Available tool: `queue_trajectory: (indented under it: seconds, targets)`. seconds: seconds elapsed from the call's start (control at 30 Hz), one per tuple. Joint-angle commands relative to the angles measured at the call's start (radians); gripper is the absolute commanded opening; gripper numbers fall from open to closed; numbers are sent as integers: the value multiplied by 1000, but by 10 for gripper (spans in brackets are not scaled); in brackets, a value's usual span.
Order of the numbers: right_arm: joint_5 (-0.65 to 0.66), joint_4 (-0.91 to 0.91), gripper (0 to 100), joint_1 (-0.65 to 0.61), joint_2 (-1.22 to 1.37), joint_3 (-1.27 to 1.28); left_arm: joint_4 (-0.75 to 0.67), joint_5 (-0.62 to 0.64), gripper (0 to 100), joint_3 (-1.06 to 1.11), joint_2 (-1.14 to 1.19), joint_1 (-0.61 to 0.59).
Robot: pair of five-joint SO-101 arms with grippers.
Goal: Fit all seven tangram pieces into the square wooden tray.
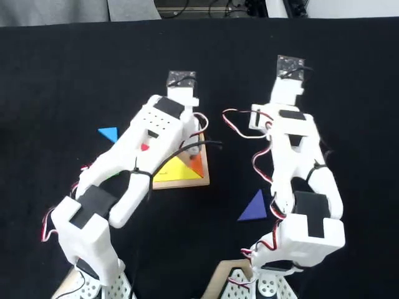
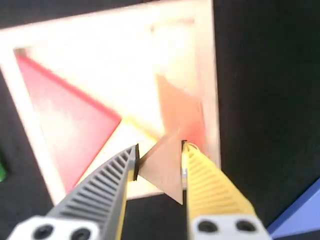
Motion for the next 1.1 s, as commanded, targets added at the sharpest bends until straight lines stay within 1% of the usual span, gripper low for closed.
queue_trajectory:
  seconds: [0.0,0.2,0.43,0.87,1.0,1.07]
  targets:
    - [2,-52,12,44,-7,-25,-94,31,95,2,-57,1]
    - [2,-49,12,46,-7,-25,-101,26,98,10,-57,-4]
    - [2,-48,12,44,-7,-25,-141,26,98,71,-57,-56]
    - [5,-48,12,41,-7,-25,-158,20,103,91,-57,-54]
    - [6,-48,12,41,-7,-25,-161,-11,191,91,-57,-54]
    - [8,-48,12,41,-7,-25,-161,-11,208,91,-57,-61]
